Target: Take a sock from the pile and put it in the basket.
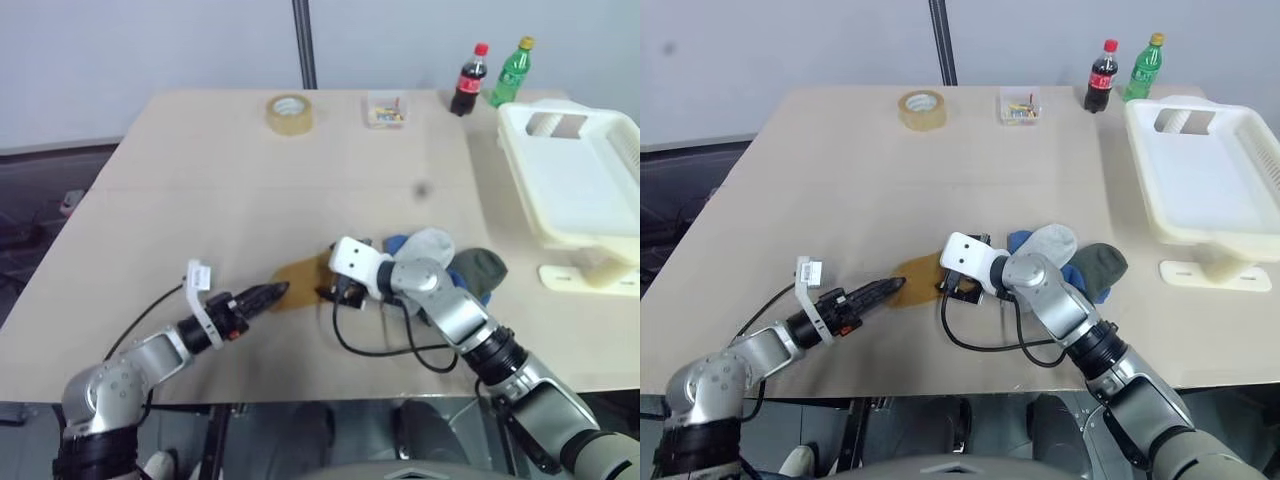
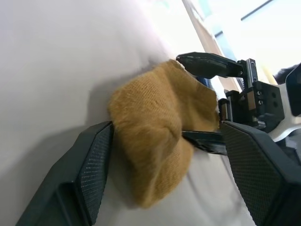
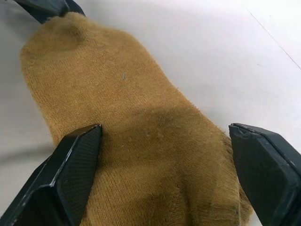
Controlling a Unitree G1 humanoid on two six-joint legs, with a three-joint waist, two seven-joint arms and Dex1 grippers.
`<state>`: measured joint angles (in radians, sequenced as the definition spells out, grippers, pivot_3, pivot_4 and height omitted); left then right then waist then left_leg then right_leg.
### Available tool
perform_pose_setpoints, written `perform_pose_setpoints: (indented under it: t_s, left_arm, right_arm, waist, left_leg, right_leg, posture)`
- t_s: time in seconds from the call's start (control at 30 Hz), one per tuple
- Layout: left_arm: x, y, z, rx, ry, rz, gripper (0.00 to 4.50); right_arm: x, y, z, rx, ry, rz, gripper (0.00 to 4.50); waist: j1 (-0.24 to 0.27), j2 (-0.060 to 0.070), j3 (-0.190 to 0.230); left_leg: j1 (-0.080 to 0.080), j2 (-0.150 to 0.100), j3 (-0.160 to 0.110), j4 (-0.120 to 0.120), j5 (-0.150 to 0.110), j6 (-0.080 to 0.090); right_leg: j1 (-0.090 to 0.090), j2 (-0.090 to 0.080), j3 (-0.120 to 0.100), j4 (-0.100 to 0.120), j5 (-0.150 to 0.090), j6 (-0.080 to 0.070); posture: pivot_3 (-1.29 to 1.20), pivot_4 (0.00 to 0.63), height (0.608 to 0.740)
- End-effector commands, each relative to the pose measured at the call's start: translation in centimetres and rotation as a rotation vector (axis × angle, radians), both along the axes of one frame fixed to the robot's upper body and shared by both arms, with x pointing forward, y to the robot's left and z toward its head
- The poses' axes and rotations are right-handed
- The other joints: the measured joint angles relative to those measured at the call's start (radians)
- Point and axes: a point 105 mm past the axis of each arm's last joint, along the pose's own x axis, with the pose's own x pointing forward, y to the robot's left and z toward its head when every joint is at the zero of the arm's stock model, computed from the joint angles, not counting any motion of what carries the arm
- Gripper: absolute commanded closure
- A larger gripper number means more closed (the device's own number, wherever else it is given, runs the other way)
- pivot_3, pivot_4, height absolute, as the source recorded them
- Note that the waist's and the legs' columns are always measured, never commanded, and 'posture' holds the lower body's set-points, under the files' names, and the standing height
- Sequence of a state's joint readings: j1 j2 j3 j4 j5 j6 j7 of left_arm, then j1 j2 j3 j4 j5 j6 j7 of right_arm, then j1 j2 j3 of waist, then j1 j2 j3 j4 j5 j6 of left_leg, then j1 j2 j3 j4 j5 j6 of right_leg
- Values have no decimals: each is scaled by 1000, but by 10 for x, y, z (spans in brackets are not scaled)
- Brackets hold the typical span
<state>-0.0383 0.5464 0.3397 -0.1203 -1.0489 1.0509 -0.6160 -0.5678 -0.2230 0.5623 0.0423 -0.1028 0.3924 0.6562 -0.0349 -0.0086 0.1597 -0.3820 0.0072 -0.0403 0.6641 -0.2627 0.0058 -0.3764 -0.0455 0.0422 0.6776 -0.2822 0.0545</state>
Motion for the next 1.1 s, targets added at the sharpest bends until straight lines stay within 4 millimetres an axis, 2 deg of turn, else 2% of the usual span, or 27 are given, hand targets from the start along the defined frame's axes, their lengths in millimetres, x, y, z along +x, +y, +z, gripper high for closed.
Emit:
perform_pose_setpoints:
  t_s: [0.03, 0.17, 0.33, 0.47, 0.63, 0.9, 1.1]
  left_arm:
    - [-16, -17, -26, -14, 213, -115, 670]
    - [-24, -22, -25, -8, 276, -215, 670]
    - [-16, -30, -24, -107, 286, -225, 670]
    - [-5, -30, -1, -283, 172, -193, 670]
    - [-1, -30, 15, -357, 80, -182, 670]
    - [2, -46, 25, -408, -22, -186, 670]
    - [11, -58, 31, -429, -72, -171, 670]
  right_arm:
    - [0, -6, -16, -52, 34, -26, 0]
    - [1, -6, -16, -53, 31, -34, 0]
    - [3, -5, -16, -52, 26, -44, 0]
    - [4, -6, -14, -48, 21, -56, 0]
    - [5, -7, -15, -47, 20, -63, 0]
    - [7, -5, -12, -44, 13, -61, 0]
    - [9, -11, -7, -37, -5, -70, 0]
  waist:
    - [-1, 0, 0]
    - [-4, 1, -1]
    - [-3, 2, -2]
    - [-5, 2, -2]
    - [-5, 1, -2]
    - [-5, 1, -2]
    - [-3, 1, -1]
  left_leg:
    - [0, 0, 0, 0, 0, 0]
    - [0, 0, 0, -1, 0, 0]
    - [1, 0, 1, -2, 0, 0]
    - [1, 0, 1, -2, 0, 0]
    - [0, 1, 1, -2, 0, 0]
    - [-1, 1, 1, -3, 0, -1]
    - [-1, 1, 1, -5, 0, -1]
  right_leg:
    - [0, 0, 0, 0, 0, 0]
    - [0, 0, 1, 0, 0, 0]
    - [0, -1, 1, -1, 0, 0]
    - [-1, -1, 2, -1, 0, 0]
    - [-1, -1, 2, -1, 0, 0]
    - [-1, -5, 1, -3, 0, 0]
    - [-1, -5, 1, -5, 0, 0]
  posture:
    - [0, 150, 740]
    - [0, 150, 740]
    - [0, 150, 740]
    - [0, 150, 740]
    - [0, 150, 740]
    - [0, 150, 740]
    - [0, 150, 740]
